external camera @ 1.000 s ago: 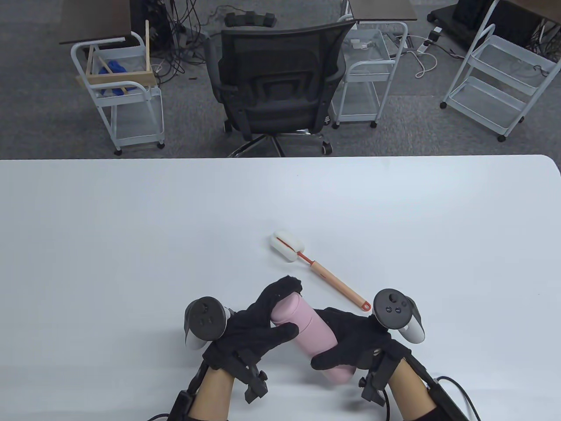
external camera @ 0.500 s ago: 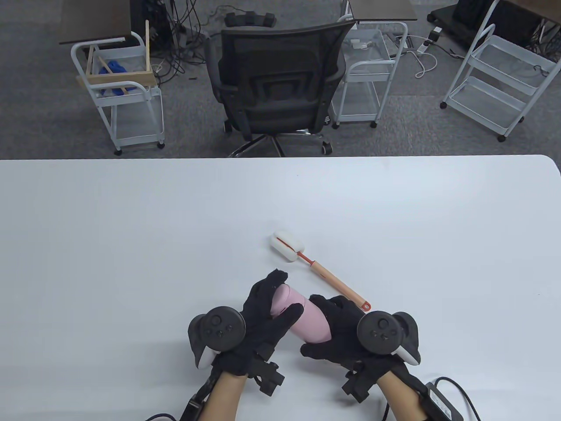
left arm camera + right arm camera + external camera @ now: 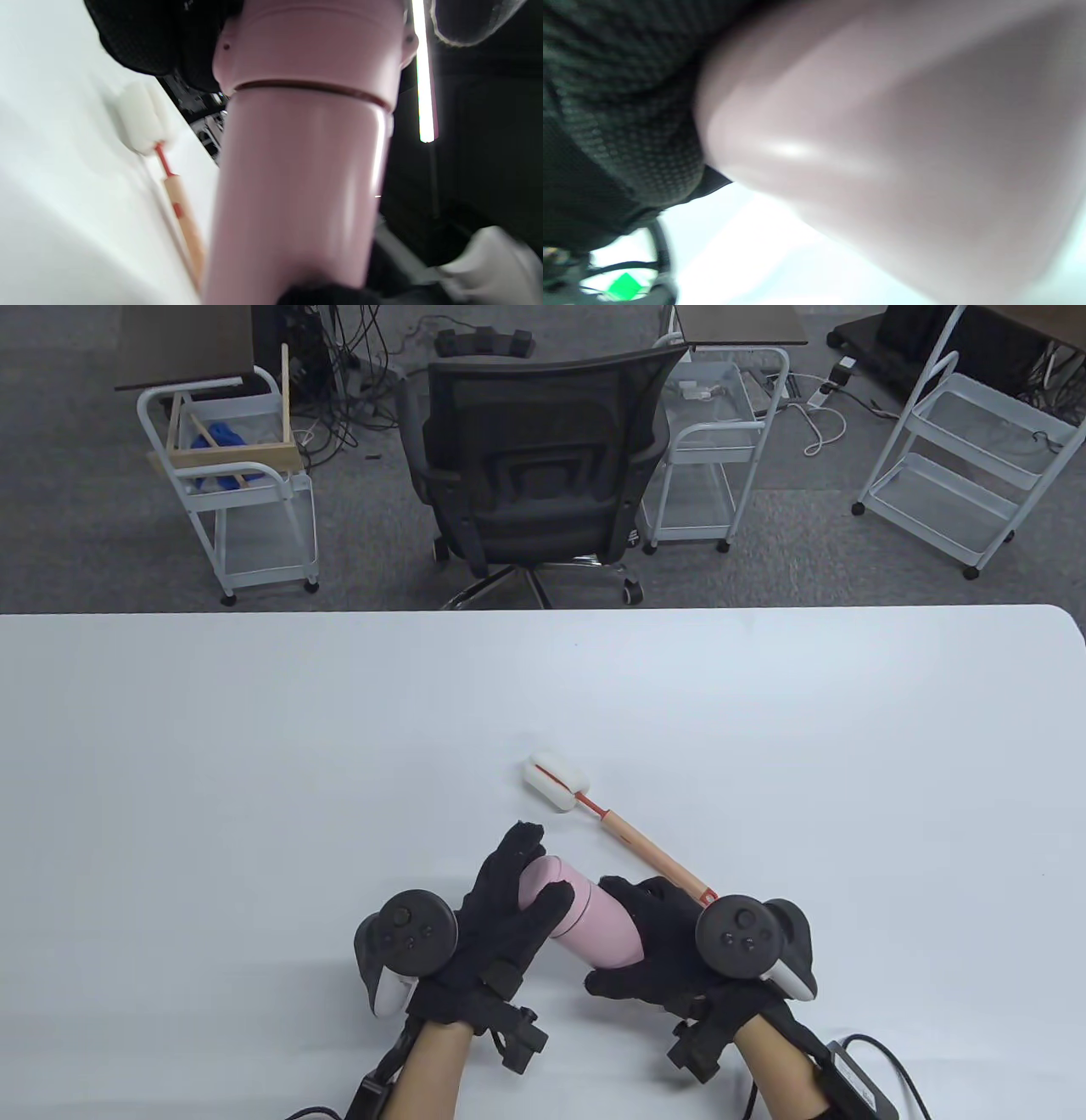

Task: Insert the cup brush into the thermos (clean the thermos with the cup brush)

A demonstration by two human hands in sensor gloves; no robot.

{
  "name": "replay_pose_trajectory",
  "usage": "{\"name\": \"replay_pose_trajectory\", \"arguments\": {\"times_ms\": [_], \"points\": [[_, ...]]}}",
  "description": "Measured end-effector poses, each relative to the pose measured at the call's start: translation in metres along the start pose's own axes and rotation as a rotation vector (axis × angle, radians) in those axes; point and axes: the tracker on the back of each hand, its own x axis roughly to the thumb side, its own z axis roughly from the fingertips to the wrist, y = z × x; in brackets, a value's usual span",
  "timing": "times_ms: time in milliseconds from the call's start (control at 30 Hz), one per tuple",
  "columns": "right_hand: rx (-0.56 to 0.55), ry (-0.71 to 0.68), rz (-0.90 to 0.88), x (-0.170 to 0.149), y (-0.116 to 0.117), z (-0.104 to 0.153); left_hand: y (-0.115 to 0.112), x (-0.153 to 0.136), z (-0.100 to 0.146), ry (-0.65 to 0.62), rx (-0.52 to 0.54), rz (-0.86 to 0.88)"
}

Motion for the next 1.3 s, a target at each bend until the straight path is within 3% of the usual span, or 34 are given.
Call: {"name": "replay_pose_trajectory", "arguments": {"times_ms": [133, 333, 433, 567, 700, 833, 967, 1167, 1300], "points": [[0.141, -0.035, -0.184, -0.011, 0.000, -0.005, 0.007, -0.003, -0.003, -0.144, -0.091, 0.153], [0.314, -0.079, -0.341, -0.019, 0.007, -0.010, 0.015, -0.001, -0.004, -0.267, -0.275, 0.153], [0.342, -0.088, -0.367, -0.021, 0.011, -0.011, 0.011, 0.001, -0.004, -0.270, -0.377, 0.118], [0.338, -0.082, -0.374, -0.023, 0.011, -0.011, 0.007, 0.002, -0.005, -0.249, -0.374, 0.059], [0.253, -0.064, -0.272, -0.016, 0.009, -0.008, 0.008, 0.002, -0.005, -0.220, -0.317, 0.011], [0.053, -0.036, -0.056, 0.000, 0.007, -0.002, 0.010, -0.001, -0.002, -0.127, -0.128, -0.102], [-0.100, -0.039, 0.162, 0.015, 0.010, 0.006, 0.010, -0.003, -0.001, -0.075, -0.048, -0.169], [-0.271, -0.063, 0.403, 0.032, 0.017, 0.013, 0.007, -0.002, 0.001, 0.006, 0.038, -0.202], [-0.339, -0.076, 0.572, 0.039, 0.023, 0.016, 0.007, -0.005, 0.005, 0.105, 0.152, -0.209]]}}
